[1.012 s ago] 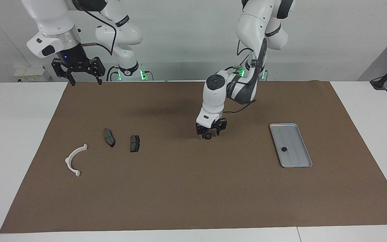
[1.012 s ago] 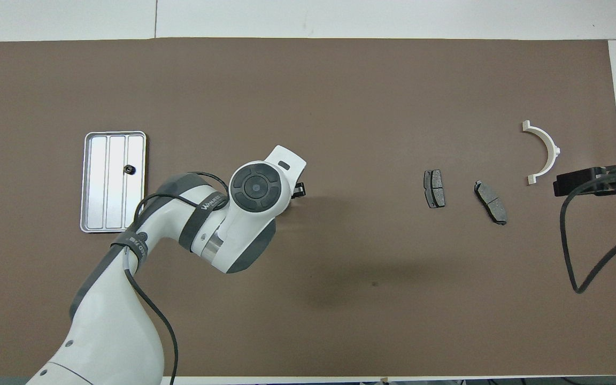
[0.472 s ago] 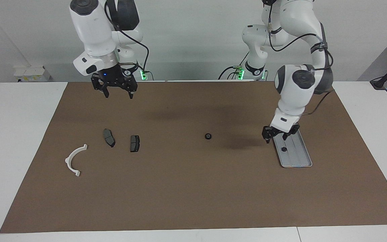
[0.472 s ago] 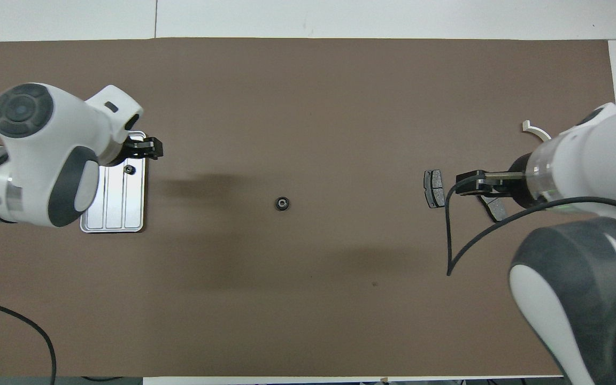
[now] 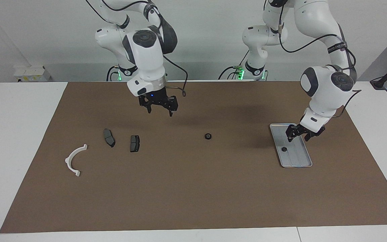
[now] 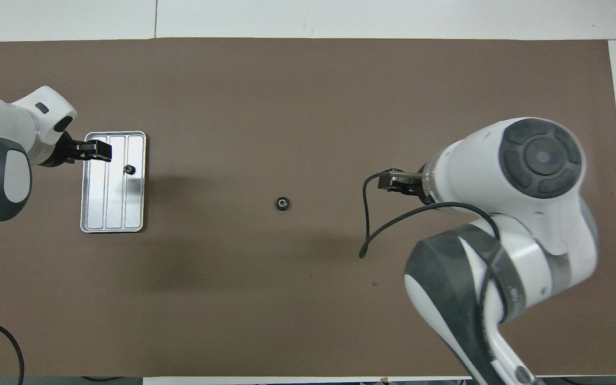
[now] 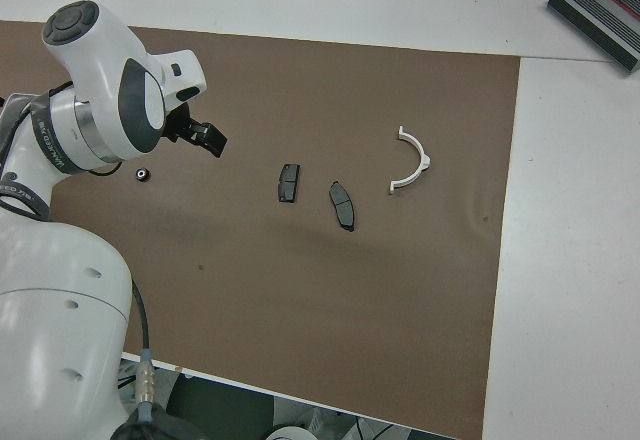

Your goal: Place bearing gear from tray to pile

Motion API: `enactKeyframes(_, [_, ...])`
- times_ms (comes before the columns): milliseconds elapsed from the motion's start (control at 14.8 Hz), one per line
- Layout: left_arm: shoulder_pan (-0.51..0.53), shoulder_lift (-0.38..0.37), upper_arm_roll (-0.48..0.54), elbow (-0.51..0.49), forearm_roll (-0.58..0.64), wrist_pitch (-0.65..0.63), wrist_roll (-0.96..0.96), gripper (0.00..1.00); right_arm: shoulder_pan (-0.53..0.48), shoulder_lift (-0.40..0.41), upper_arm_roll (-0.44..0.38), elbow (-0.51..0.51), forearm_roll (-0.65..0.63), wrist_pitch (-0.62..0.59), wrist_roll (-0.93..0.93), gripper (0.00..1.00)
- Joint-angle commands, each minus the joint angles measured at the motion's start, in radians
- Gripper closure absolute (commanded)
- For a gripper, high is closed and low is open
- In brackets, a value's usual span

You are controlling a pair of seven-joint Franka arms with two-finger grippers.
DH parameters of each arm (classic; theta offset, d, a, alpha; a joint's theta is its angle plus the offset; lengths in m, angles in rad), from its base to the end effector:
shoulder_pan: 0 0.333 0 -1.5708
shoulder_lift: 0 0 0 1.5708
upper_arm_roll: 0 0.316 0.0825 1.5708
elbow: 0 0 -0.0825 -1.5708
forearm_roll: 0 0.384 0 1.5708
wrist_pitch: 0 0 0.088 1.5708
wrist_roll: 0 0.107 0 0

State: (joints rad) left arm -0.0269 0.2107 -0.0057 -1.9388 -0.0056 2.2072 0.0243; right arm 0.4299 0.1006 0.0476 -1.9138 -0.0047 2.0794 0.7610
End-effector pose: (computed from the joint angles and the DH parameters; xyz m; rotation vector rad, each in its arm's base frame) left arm 0.6071 -0.0198 0.3821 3.1331 -0.0839 0.0904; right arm 0.5252 0.2707 0.4478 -3.0715 0.4356 -0.0817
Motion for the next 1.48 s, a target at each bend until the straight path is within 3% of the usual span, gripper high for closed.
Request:
enactKeyframes(0, [-0.007,0.007,0.004,-0.048,-0.031,0.083,0.009,0.23,0.058,0.091,-0.008,0.036,0.006,0.073,0.116,0.00])
enactKeyframes(337, [-0.005,0.061,0.007,-0.048,-0.031,0.146,0.013,0.25,0.161,0.247,-0.009,0.166,-0.015,0.100,0.294,0.00])
enactKeyframes(540, [-0.007,0.098,0.007,-0.048,-0.031,0.207,0.011,0.25,0.227,0.416,-0.009,0.326,-0.107,0.087,0.414,0.00])
enactKeyframes(674, [-0.005,0.099,0.007,-0.052,-0.031,0.204,0.013,0.27,0.230,0.479,-0.008,0.384,-0.130,0.087,0.440,0.00])
enactKeyframes(944, [-0.005,0.090,0.007,-0.087,-0.031,0.198,0.014,0.29,0.227,0.518,-0.008,0.391,-0.130,0.091,0.439,0.00])
enactKeyframes(1416, [-0.019,0.072,0.007,-0.117,-0.031,0.167,0.000,0.33,0.231,0.516,0.005,0.375,-0.113,0.114,0.426,0.00])
